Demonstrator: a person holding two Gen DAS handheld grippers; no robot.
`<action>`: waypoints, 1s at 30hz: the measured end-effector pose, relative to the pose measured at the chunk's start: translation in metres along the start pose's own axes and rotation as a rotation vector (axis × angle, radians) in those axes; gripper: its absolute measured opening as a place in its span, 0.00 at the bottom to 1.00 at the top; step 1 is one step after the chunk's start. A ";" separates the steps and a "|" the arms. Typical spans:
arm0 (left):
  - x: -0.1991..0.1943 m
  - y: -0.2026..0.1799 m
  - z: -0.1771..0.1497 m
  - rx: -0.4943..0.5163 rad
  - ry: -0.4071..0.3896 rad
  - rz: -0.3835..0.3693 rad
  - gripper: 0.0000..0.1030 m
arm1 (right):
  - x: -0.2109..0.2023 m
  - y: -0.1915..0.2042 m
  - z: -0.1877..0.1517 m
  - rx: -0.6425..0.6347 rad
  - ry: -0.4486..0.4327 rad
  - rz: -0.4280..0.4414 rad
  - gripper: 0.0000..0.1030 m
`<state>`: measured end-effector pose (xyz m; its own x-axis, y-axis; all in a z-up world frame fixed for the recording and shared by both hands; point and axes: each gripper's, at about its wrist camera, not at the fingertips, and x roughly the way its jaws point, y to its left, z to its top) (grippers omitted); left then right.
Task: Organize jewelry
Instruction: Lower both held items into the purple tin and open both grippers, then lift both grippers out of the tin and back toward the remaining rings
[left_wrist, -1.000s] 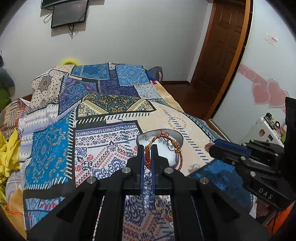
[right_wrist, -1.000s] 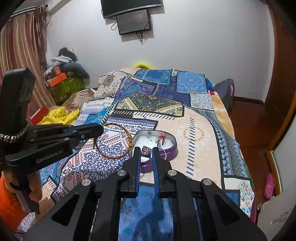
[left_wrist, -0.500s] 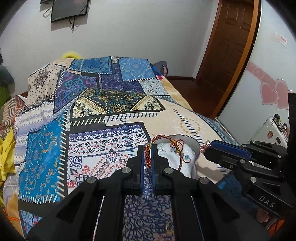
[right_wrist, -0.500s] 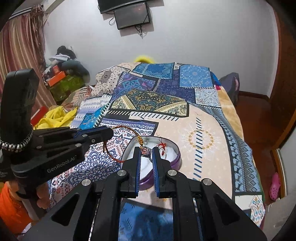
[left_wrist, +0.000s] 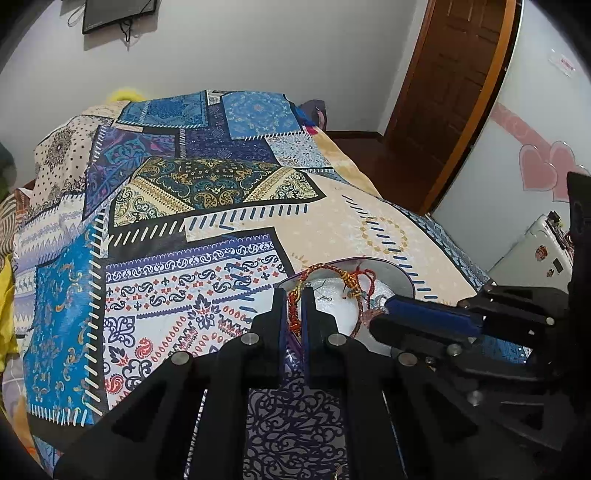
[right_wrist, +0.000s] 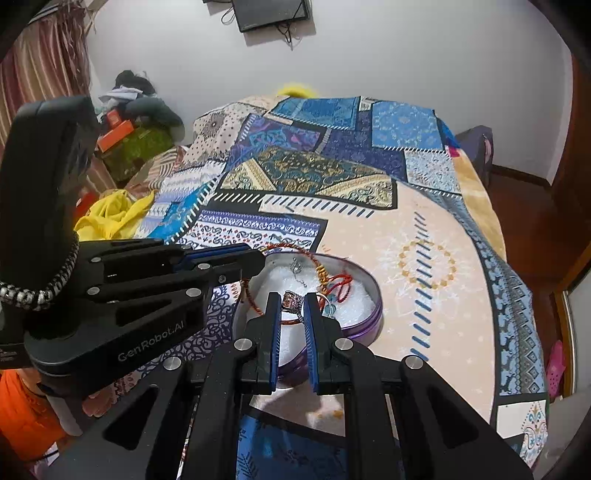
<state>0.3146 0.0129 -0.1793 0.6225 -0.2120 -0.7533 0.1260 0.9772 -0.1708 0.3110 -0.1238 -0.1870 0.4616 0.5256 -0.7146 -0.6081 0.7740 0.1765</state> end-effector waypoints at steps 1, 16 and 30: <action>0.000 0.001 0.000 -0.007 0.001 -0.004 0.05 | 0.001 0.000 0.000 -0.001 0.006 0.001 0.11; -0.026 -0.001 -0.006 0.024 -0.001 0.003 0.13 | -0.004 0.003 0.001 0.010 0.036 0.000 0.11; -0.096 -0.007 -0.016 0.019 -0.093 0.012 0.30 | -0.059 0.033 0.000 -0.068 -0.067 -0.106 0.20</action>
<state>0.2419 0.0263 -0.1158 0.6931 -0.1995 -0.6927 0.1325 0.9798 -0.1497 0.2638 -0.1294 -0.1386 0.5660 0.4664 -0.6798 -0.5951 0.8018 0.0547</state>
